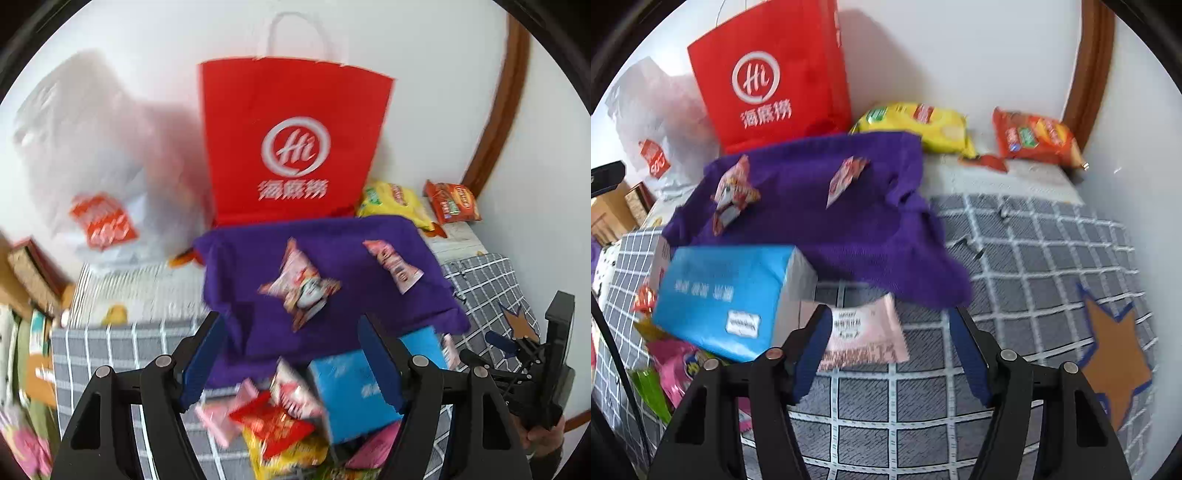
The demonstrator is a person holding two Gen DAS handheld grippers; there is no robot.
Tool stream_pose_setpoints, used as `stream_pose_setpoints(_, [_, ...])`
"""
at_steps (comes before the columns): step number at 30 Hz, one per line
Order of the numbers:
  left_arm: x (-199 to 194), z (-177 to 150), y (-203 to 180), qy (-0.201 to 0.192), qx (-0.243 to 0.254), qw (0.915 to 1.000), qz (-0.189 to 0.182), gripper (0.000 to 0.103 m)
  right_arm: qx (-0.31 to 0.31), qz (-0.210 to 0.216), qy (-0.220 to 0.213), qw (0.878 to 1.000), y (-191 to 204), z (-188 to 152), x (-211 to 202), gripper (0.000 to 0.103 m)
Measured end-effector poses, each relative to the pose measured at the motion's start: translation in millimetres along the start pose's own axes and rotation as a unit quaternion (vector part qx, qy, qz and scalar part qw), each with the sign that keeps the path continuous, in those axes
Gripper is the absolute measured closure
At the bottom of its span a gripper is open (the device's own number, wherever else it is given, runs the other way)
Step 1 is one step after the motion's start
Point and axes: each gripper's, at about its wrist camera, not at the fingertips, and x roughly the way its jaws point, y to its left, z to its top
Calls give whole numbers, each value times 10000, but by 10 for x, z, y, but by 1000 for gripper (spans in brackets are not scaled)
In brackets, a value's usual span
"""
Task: Organize snacks
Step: 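Grasp the pink-white wafer packet with the right gripper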
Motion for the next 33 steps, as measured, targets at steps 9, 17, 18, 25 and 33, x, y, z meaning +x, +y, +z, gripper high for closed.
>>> stream_pose_setpoints(9, [-94,-518,418,398,-535,9972,343,30,-193,474,249,9984,30,-100,384,30])
stream_pose_setpoints(17, [-194,-739,548,517,-886,9942,318,30,-340,588,198,9975,39,-189,412,66])
stream_pose_setpoints(18, [-216,-752,530,492,-862,9946,296,30,-274,677,201,9971,19,-215,357,68])
stream_pose_setpoints(25, [-284,-861,432,461,-775,9958,165,30,21,727,61,9973,-43,-462,-87,71])
stream_pose_setpoints(33, [-261,-963,346,536,-778,9955,-119,30,257,1012,376,9938,179,-988,-333,60])
